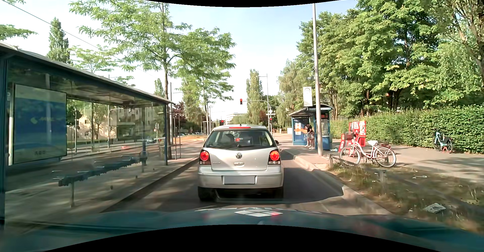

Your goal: Follow the waypoints while adhering to traffic rules and regulations

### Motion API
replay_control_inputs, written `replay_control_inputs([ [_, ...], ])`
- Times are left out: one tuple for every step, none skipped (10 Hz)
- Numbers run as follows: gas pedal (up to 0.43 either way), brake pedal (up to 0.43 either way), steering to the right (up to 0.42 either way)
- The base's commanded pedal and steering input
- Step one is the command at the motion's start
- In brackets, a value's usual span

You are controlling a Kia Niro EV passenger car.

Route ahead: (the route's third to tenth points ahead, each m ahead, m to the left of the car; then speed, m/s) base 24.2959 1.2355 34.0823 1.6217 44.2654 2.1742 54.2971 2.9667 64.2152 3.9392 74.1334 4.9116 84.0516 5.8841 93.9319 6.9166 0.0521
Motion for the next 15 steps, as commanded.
replay_control_inputs([
  [0.0,0.226,-0.001],
  [0.0,0.226,-0.001],
  [0.0,0.226,-0.001],
  [0.0,0.226,0.0],
  [0.0,0.226,0.0],
  [0.0,0.226,-0.001],
  [0.0,0.226,-0.001],
  [0.0,0.226,-0.001],
  [0.0,0.226,-0.003],
  [0.0,0.226,-0.004],
  [0.0,0.226,-0.004],
  [0.0,0.226,-0.003],
  [0.0,0.226,-0.003],
  [0.0,0.226,-0.003],
  [0.0,0.226,-0.003],
])
